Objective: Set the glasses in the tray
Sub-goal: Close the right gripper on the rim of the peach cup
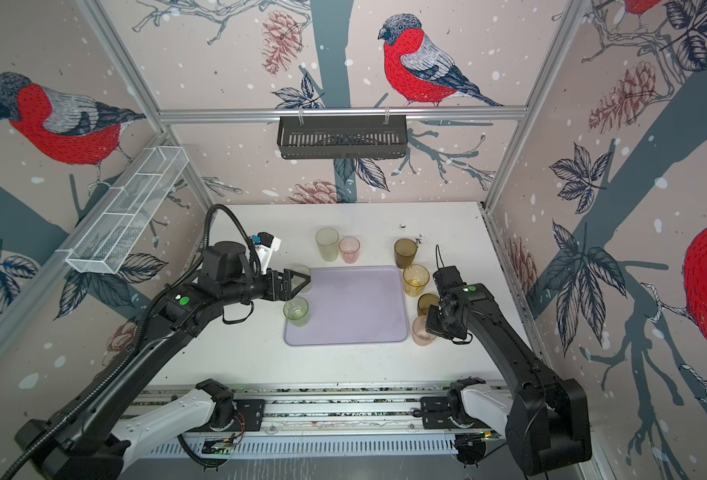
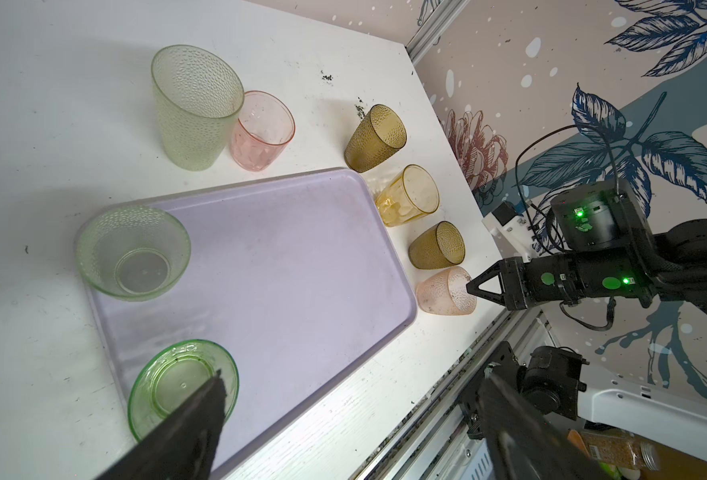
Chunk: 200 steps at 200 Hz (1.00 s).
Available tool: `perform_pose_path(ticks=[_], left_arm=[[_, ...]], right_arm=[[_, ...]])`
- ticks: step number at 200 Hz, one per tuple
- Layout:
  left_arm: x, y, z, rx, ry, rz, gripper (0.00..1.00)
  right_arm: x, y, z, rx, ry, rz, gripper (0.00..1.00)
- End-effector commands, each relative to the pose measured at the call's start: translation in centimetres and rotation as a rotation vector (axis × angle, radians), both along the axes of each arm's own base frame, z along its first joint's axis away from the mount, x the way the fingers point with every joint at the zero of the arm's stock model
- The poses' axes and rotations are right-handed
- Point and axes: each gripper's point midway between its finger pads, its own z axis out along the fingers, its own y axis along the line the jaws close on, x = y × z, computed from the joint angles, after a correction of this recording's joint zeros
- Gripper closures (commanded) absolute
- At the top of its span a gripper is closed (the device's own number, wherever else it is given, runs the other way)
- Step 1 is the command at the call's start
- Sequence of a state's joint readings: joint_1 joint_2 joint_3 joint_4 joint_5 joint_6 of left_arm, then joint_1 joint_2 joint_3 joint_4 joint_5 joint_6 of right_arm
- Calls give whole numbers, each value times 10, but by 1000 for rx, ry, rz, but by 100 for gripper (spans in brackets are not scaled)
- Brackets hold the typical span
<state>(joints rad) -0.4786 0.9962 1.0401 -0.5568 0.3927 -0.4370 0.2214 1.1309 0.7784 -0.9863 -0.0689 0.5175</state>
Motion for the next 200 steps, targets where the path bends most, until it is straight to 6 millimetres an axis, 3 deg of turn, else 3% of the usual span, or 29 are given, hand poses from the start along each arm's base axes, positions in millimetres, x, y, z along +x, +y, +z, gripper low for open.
perform_pose_path(ticks=[1, 83, 200], left_arm=[[2, -3, 9, -23, -43, -20, 5], [2, -2, 5, -15, -42, -18, 5], [4, 3, 1, 0, -40, 2, 5]], right_arm=[[0, -2, 0, -16, -3, 2, 92], [-3, 2, 1, -32, 12, 10, 98], [-5, 4, 26, -34, -51, -13, 100]])
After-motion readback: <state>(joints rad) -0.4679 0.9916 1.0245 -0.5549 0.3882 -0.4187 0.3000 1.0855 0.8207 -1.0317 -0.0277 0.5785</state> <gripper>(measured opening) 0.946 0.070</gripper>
